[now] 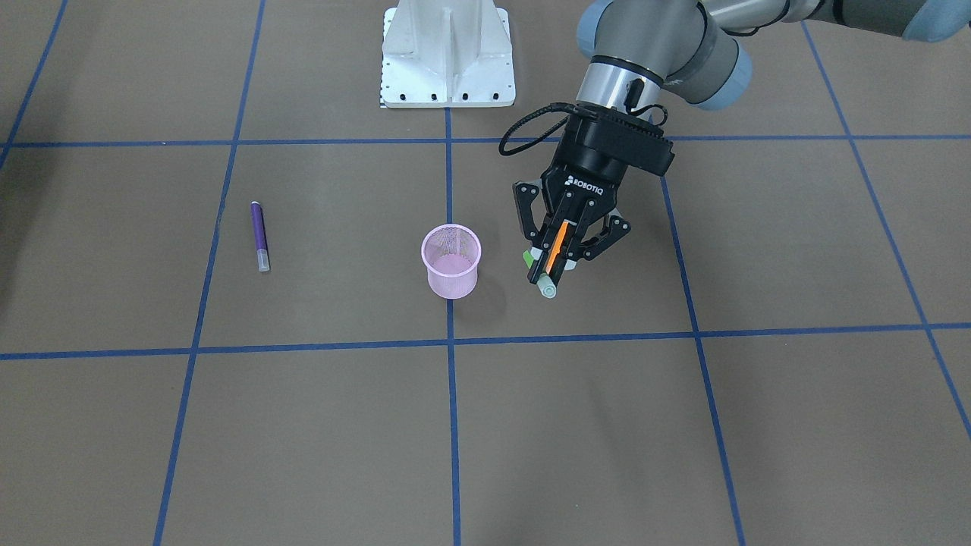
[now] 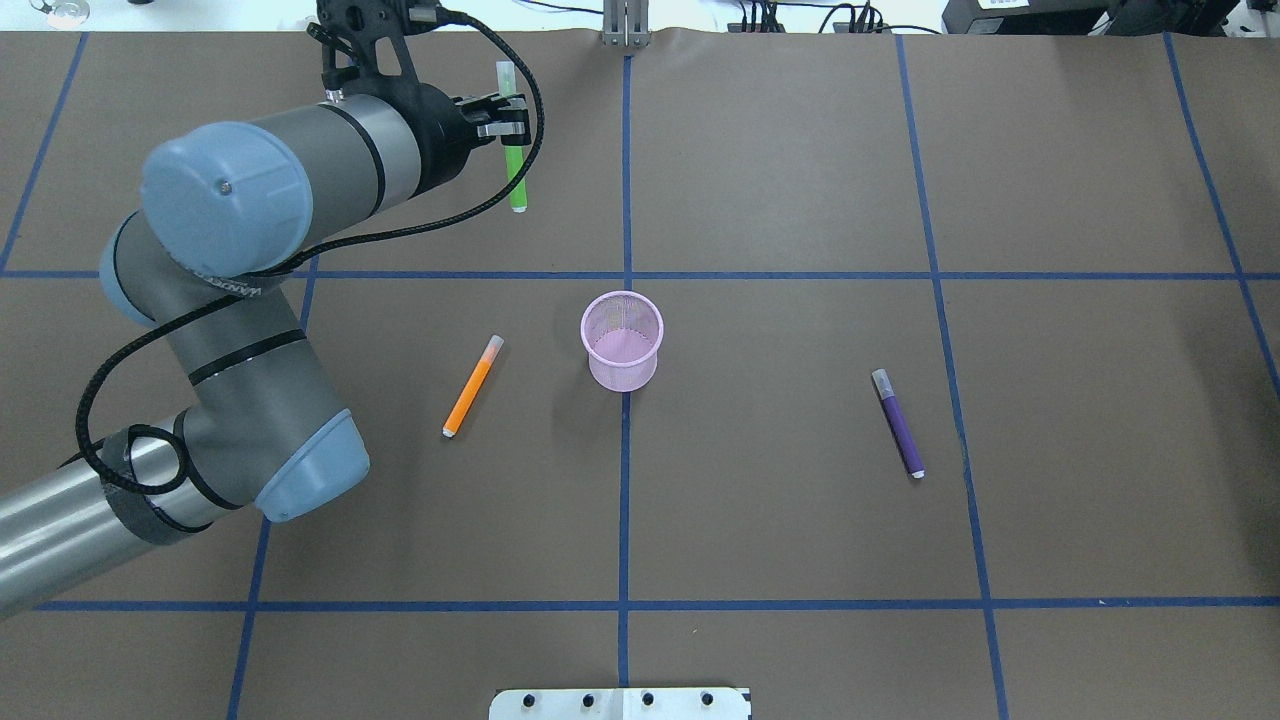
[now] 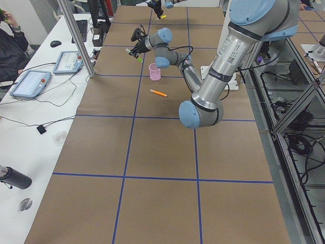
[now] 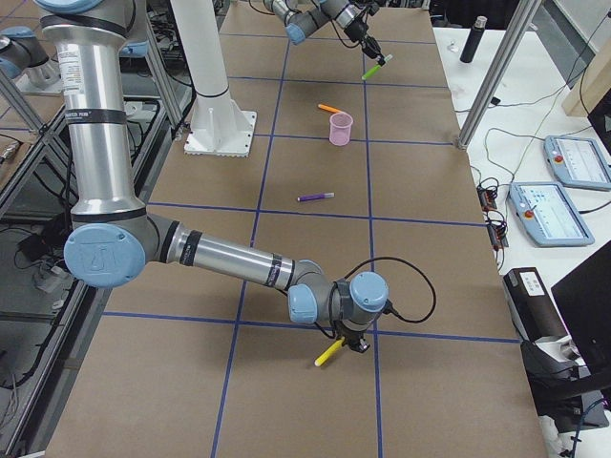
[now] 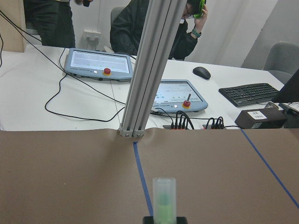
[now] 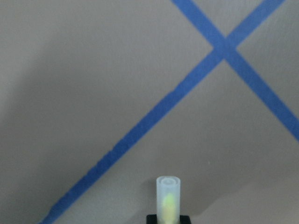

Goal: Collect pens into pen holder
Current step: 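Move the green marker over the lavender cup and open the left gripper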

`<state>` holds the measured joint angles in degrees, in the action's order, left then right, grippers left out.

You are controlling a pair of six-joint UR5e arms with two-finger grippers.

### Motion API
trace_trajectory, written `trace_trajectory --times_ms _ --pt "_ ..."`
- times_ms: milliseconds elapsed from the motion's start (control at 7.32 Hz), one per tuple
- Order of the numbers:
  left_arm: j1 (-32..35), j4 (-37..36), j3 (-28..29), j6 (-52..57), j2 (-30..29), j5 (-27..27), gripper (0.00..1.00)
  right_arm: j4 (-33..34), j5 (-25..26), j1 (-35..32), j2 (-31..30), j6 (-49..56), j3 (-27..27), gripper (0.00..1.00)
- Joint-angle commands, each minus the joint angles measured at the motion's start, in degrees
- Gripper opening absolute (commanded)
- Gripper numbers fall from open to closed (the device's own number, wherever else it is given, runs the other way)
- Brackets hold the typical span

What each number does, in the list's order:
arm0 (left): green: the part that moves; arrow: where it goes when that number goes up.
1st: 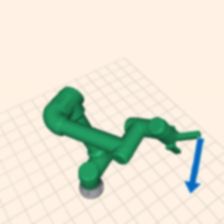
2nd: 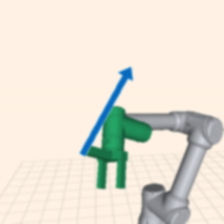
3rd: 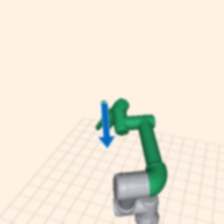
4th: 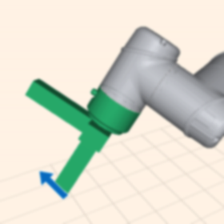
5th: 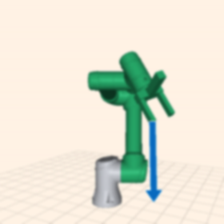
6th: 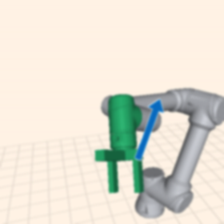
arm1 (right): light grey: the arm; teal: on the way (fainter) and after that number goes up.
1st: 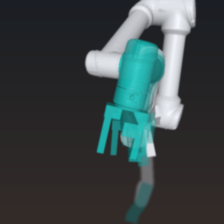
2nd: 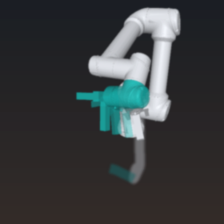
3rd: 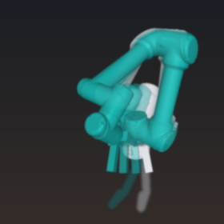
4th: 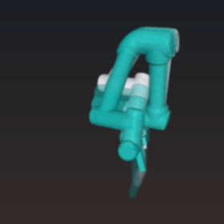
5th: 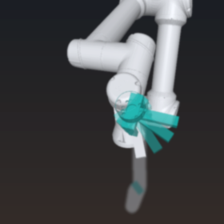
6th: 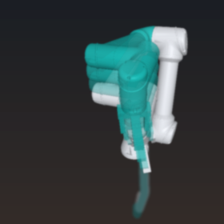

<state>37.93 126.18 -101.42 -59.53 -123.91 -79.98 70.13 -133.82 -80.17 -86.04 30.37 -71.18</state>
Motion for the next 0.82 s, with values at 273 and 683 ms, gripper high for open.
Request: trace_trajectory --times_ms 273,683 --pt "-12.24 4.86 0.69 -0.50 -1.07 10.70 0.00 -0.25 -7.85 -0.34 0.96 -32.91 -11.06 0.00" --pt "-15.61 12.04 10.66 -0.50 -3.34 15.56 0.00 -0.35 -7.77 1.15 1.84 -45.64 -21.00 0.00"
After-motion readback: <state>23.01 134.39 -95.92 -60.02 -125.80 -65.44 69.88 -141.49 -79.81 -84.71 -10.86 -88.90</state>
